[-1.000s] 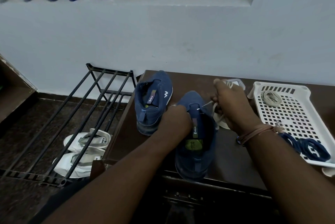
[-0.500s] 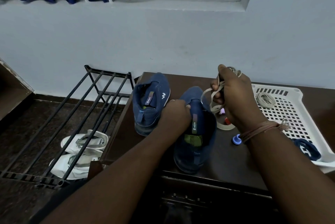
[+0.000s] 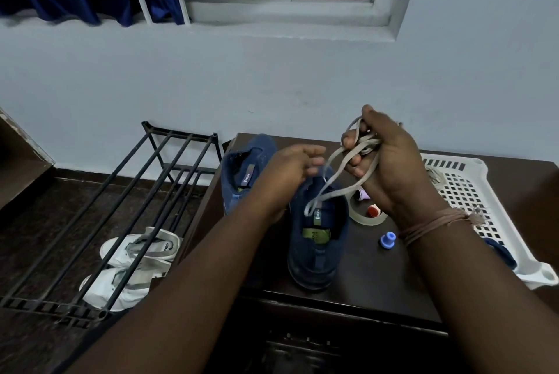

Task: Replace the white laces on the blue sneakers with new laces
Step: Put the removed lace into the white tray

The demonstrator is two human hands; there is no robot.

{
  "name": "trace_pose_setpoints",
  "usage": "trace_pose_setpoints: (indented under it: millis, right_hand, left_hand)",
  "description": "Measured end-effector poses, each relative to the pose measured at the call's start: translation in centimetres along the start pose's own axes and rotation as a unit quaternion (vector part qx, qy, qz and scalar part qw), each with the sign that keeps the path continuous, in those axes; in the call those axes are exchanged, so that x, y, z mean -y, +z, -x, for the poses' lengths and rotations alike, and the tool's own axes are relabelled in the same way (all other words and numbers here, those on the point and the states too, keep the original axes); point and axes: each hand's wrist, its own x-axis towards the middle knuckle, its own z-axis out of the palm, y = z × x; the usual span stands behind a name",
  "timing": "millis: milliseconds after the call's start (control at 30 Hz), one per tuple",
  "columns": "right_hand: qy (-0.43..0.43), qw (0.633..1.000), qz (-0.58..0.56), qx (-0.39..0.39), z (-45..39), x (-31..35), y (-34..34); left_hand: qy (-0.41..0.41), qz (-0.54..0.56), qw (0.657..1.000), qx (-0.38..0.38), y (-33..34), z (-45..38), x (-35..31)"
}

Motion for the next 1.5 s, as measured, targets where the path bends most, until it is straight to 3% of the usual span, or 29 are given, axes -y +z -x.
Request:
trace_pose_setpoints:
  millis: [67,133,300,367,500,633,700,767,833,933,1100,1200,1333,1400,1500]
  right_hand:
    - [0.019,0.999,0.028,-0.012,0.0,-0.3,-0.4]
    - [0.053,0.997,0.053,-0.018,0.1,-0.7,-0.8]
    - [0.103,0.991,0.084,-0.016,0.2,-1.4,-1.1]
    - [0.113,0.992,0.058,0.004,0.4,-1.3,-0.9]
    - [0.102,0.991,0.089,0.022,0.5,-1.3,-0.9]
    - [0.074,0.973,0.216,0.014,0.8,-0.7,-1.2]
    - [0.029,0.927,0.374,-0.004,0.9,-0.4,-1.7]
    - [-0.031,0.837,0.546,-0.007,0.7,-0.4,-2.7]
    - [-0.045,0.759,0.649,-0.028,0.0,-1.0,-4.0]
    - [0.01,0.719,0.695,-0.023,-0.5,-2.6,-4.8]
    - [0.057,0.735,0.675,0.011,-0.5,-4.4,-4.0]
    - [-0.03,0.719,0.693,0.044,-0.5,-4.5,-3.1]
    - [-0.005,0.862,0.496,0.101,-0.2,-4.0,-1.6]
    - [-0.016,0.881,0.463,0.097,-0.2,-3.5,-1.2]
    - [-0.081,0.878,0.466,0.072,-0.4,-2.9,-1.7]
  left_hand:
    - [-0.001,0.048,0.997,0.067,-0.7,1.2,-1.2]
    - [0.023,0.02,0.995,0.099,-1.2,1.8,-1.2]
    - [0.04,-0.065,0.994,0.076,-1.7,1.9,-0.5]
    - [0.038,-0.039,0.996,0.071,-1.8,1.9,-0.6]
    - [0.02,0.036,0.989,0.14,-1.8,2.1,-0.7]
    - [-0.003,0.023,0.996,0.081,-2.5,1.6,-0.2]
    - [-0.014,0.039,0.998,0.049,-3.2,1.0,0.0]
    - [-0.036,0.017,0.999,0.037,-4.0,0.7,-0.2]
    - [-0.073,-0.013,0.995,0.068,-4.6,0.8,-0.3]
    - [-0.133,-0.057,0.98,0.139,-5.0,1.1,-0.1]
    - [-0.213,0.04,0.954,0.208,-4.3,1.4,-0.3]
    - [-0.232,0.14,0.937,0.22,-3.9,1.5,-0.6]
    - [-0.18,0.259,0.921,0.226,-4.0,1.1,-0.7]
    - [-0.148,0.284,0.916,0.243,-4.0,1.1,-0.8]
    - [-0.117,0.29,0.908,0.28,-3.9,1.7,-0.9]
